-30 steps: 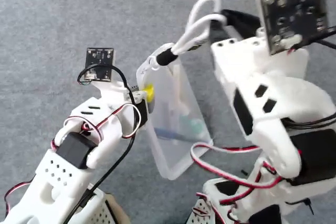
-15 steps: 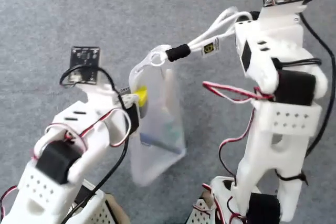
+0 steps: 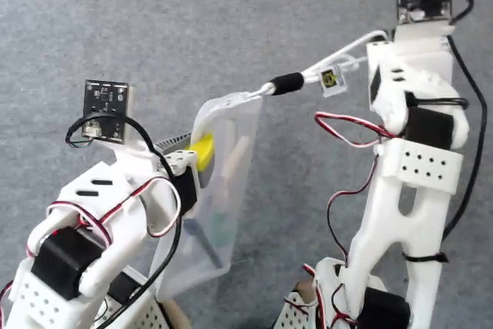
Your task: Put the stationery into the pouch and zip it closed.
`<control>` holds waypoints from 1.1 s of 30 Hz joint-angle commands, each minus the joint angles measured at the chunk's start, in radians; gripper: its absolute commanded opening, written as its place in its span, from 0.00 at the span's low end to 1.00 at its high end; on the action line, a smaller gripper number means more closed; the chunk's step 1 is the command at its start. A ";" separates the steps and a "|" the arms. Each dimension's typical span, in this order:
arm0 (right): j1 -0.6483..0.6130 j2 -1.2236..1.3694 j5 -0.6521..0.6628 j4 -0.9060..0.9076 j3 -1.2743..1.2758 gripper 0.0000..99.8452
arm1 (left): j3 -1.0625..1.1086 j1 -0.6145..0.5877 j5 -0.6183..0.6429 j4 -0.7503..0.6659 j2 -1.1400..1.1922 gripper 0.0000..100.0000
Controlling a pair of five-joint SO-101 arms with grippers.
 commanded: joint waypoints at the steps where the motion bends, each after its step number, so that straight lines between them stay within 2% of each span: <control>1: 0.158 0.007 0.043 -0.103 0.082 0.01 | -0.104 -0.013 0.003 0.014 -0.046 0.03; 18: 0.453 0.008 0.170 -0.454 0.446 0.01 | -0.254 -0.042 0.003 0.015 -0.048 0.03; 27: 0.671 0.162 0.213 -0.529 0.418 0.01 | -0.262 -0.099 0.002 0.052 -0.055 0.03; 33: 0.629 0.147 0.206 -0.439 0.366 0.01 | -0.255 -0.097 0.002 0.044 -0.048 0.03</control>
